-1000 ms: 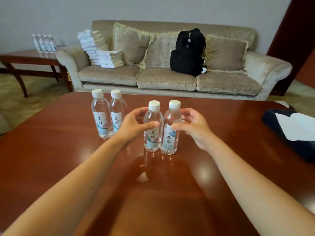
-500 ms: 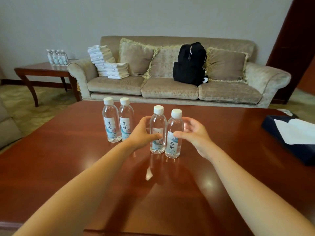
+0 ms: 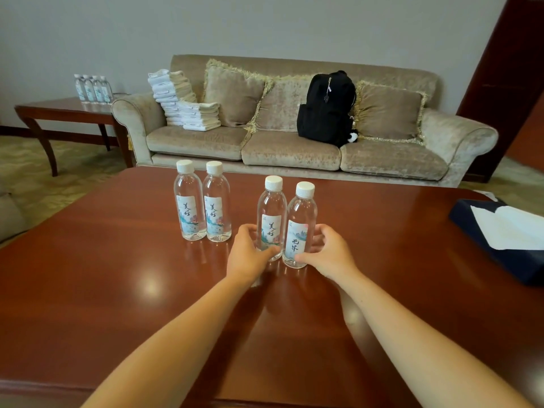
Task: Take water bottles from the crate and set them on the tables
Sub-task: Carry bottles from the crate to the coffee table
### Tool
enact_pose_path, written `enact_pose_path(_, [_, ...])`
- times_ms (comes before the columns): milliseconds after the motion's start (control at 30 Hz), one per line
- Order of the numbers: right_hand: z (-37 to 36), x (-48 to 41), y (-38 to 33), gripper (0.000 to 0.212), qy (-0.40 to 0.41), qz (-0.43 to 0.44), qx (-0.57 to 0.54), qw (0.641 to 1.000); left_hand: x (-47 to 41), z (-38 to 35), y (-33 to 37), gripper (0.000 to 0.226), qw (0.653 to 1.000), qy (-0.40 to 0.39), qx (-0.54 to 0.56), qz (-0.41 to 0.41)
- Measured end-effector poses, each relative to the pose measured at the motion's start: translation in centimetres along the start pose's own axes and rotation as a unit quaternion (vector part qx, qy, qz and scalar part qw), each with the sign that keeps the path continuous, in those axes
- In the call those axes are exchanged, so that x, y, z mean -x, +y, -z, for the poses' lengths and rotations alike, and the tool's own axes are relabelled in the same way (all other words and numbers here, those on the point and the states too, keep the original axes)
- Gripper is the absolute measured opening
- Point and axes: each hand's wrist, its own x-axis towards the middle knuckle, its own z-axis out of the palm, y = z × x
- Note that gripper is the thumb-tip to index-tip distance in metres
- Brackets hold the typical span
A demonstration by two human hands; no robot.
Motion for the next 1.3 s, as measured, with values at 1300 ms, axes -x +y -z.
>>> enact_pose_path(1300, [-5.7, -5.9, -2.2, 0.056, -0.013, 0.010, 0.009, 1.000, 0.0, 3.2, -0.4, 0.055, 0.992, 0.010, -0.121, 0.028])
